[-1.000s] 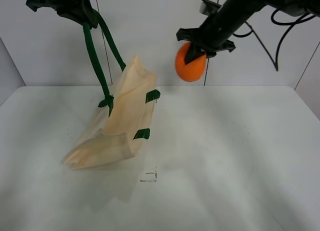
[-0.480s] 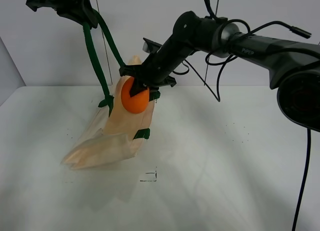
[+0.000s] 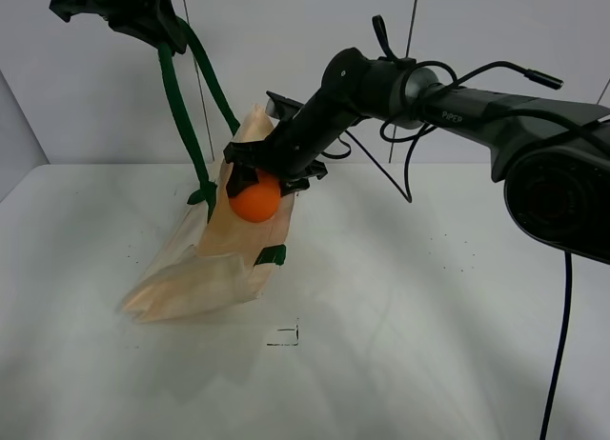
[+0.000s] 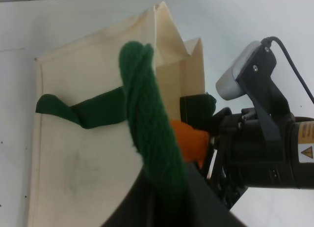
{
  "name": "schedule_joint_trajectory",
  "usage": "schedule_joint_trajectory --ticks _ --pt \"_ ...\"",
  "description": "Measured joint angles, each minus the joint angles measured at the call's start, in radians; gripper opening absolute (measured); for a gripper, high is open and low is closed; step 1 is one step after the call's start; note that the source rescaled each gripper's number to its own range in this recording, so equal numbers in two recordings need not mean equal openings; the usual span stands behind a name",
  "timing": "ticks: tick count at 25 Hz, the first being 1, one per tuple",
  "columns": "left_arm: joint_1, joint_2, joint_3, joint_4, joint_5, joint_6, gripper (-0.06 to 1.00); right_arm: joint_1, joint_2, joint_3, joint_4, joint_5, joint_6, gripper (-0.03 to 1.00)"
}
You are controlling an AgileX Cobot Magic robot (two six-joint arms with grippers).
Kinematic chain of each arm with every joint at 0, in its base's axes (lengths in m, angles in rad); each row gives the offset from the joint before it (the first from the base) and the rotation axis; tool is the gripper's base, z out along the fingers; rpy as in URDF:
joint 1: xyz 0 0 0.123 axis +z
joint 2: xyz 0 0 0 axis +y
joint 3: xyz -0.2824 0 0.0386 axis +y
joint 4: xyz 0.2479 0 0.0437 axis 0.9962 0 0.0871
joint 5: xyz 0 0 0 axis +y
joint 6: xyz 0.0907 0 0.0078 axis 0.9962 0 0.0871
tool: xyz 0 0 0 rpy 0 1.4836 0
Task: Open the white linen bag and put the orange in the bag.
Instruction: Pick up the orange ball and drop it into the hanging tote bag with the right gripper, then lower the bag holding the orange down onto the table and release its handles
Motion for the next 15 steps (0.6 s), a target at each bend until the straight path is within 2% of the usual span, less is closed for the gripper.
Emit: schedule_joint_trajectory --ticks 2,4,8,12,15 --pt "0.0 0.0 0.0 0.0 0.0 0.0 0.0 0.0 0.0 -0.003 -0.029 0.011 -0.006 0.95" --pt "0.0 0.0 0.0 0.0 0.0 0.0 0.0 0.0 0.0 -0.02 -0.082 0.051 0.013 0.98" --pt "0.0 0.0 0.0 0.0 0.0 0.0 0.0 0.0 0.0 -0.088 -0.286 0.176 0.117 1.0" --pt "0.0 0.0 0.0 0.0 0.0 0.0 0.0 -0.002 -0.003 -0.125 -0.498 0.261 0.212 1.0" --pt "0.0 0.0 0.0 0.0 0.0 0.0 0.0 -0.022 0.0 -0.125 -0.549 0.284 0.231 1.0"
